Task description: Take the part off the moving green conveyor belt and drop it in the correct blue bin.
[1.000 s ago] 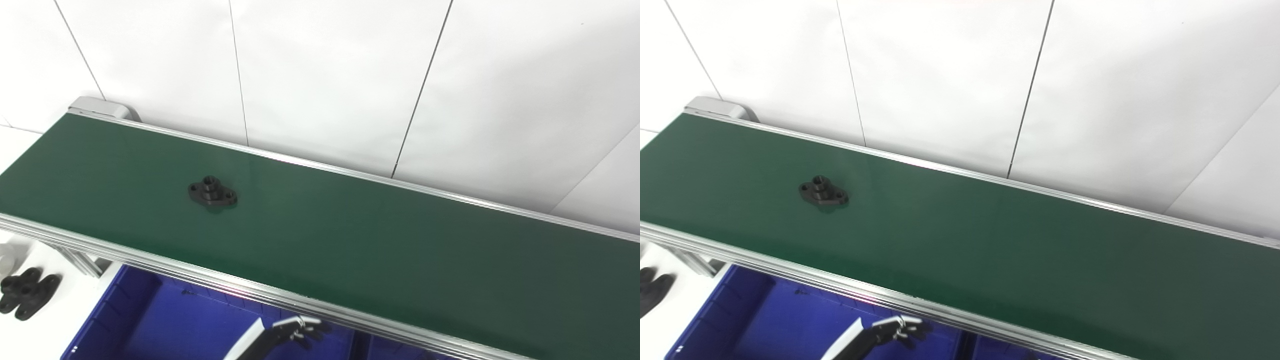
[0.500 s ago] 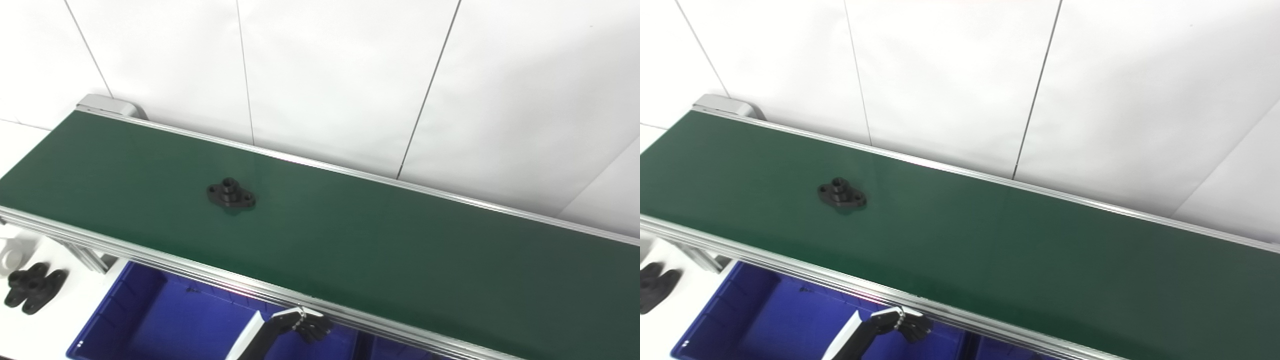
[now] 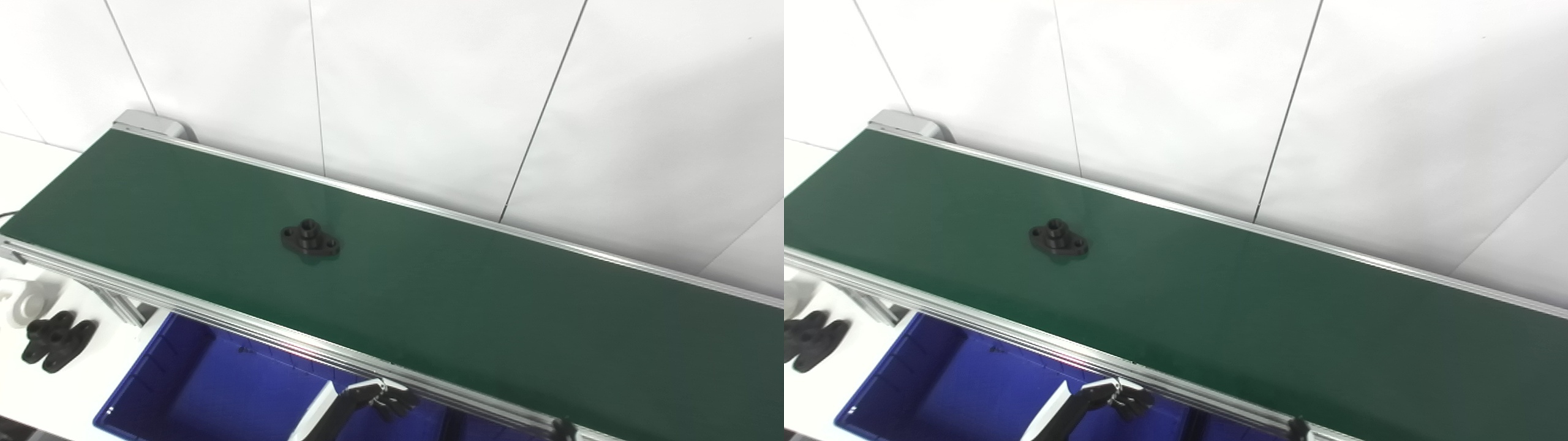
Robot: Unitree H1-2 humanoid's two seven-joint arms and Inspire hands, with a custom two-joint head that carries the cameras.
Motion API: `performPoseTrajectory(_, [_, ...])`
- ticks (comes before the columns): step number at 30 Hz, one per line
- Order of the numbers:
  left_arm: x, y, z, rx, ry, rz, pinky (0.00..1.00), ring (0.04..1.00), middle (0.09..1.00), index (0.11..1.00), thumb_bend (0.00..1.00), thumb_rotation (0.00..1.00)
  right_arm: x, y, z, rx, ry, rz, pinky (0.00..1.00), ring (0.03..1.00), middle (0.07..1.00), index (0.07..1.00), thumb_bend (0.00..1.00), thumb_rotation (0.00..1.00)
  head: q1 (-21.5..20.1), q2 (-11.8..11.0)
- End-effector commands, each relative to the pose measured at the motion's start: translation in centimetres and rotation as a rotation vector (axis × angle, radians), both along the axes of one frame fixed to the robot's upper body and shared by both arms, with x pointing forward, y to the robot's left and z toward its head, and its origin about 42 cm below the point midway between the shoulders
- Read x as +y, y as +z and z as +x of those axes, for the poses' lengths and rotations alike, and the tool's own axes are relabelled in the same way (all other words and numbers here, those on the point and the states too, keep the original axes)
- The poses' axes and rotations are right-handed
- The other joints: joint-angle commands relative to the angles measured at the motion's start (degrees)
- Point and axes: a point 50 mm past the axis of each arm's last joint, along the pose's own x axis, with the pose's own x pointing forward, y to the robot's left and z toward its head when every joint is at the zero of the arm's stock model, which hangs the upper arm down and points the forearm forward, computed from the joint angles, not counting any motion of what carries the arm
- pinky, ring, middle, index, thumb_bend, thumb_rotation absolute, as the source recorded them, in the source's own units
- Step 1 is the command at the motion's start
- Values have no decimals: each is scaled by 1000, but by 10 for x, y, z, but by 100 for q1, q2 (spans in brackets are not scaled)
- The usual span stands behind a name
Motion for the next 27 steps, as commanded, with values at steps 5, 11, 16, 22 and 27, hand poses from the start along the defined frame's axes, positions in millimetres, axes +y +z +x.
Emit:
performPoseTrajectory(5, [-1,-2,3,-14,-25,0,544,634,686,664,866,7,-13,18,24,-107,-5,-10,1000,921,919,1000,388,458,247,-185])
performPoseTrajectory(11, [-2,-5,1,-3,-35,7,555,642,688,656,875,0,-17,24,44,-203,-17,-67,1000,914,899,1000,333,457,231,-231])
performPoseTrajectory(16, [-1,-8,0,14,-45,13,561,647,691,659,868,0,-16,35,65,-265,-1,-78,1000,921,906,1000,309,565,205,-245])
performPoseTrajectory(22, [2,-11,1,30,-63,24,573,663,703,674,864,4,-10,52,95,-299,51,-32,987,921,935,1000,255,460,39,-241])
performPoseTrajectory(27, [9,-11,4,35,-66,39,570,664,710,680,860,34,-5,65,120,-308,123,-44,1000,937,943,1000,287,478,-307,-195])
